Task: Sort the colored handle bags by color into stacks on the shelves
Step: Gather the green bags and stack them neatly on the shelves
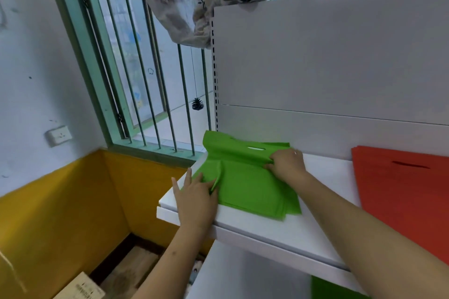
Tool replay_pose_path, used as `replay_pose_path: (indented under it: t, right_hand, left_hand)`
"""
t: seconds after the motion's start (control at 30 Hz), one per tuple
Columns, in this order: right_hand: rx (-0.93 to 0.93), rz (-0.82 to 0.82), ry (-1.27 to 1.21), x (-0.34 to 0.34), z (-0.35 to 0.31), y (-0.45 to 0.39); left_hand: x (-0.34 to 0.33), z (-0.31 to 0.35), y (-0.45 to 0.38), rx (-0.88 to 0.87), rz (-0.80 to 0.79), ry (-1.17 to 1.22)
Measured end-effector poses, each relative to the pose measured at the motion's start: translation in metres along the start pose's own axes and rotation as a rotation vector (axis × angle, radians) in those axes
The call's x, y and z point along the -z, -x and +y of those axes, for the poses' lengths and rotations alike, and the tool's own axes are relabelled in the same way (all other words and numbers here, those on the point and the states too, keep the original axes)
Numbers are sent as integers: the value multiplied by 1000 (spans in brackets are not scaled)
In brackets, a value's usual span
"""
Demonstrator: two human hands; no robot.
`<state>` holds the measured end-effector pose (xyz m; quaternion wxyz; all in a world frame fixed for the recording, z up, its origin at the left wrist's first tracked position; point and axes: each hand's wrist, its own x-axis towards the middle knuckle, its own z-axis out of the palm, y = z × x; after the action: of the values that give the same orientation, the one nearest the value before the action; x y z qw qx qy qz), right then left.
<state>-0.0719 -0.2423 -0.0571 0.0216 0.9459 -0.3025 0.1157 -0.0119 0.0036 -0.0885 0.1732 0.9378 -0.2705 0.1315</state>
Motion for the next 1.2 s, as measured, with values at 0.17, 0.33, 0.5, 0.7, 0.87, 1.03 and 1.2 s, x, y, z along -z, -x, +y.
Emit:
replay_pose_path:
  t: [0.17,0.33,0.5,0.7,0.87,1.03,1.2]
  right_hand:
    - [32,63,-194,20,-7,18]
    - [-20,-86,-931,51,-12,37]
    - [-297,-57,-1933,64,-29,61]
    - [-512,147,-1847,53,-9,89]
    - [-551,103,-1603,55,-5,164]
    - [-518,175,-996,66,18,259]
    - [-549,175,-609,56,54,341]
  left_hand:
    - [12,-6,8,-125,151,335]
    - [43,-24,31,0,292,926]
    - [59,-46,50,16,175,1178]
    - [43,-80,86,107,1,1317]
    - [9,-96,118,241,-393,1475]
    - [-19,-75,147,337,-820,1569]
    - [-60,-48,190,108,-1046,1224]
